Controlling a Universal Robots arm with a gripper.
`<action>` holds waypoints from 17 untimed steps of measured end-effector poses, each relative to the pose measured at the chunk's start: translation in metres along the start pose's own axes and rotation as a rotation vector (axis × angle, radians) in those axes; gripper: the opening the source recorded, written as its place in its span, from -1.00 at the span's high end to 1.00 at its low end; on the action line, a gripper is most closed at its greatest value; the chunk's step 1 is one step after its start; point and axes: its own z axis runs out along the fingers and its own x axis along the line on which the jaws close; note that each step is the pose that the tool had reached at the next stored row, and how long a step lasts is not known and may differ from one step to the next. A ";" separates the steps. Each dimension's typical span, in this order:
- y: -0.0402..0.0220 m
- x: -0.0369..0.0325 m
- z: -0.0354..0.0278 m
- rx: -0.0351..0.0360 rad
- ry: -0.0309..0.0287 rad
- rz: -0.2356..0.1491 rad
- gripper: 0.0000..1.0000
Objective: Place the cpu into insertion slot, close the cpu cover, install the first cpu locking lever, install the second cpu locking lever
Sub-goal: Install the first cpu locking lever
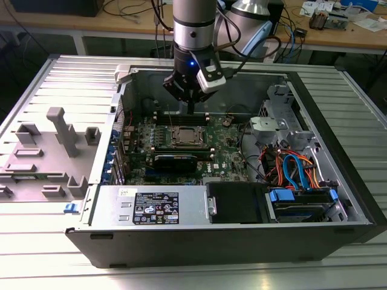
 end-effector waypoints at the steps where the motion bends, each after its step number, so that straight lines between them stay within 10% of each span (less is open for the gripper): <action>1: 0.0000 0.0000 0.0001 -0.0007 0.0003 -0.020 0.79; 6: 0.0000 0.0005 0.0005 -0.0033 0.0019 -0.101 0.79; 17: -0.0001 0.0009 0.0005 -0.0034 0.0019 -0.103 0.79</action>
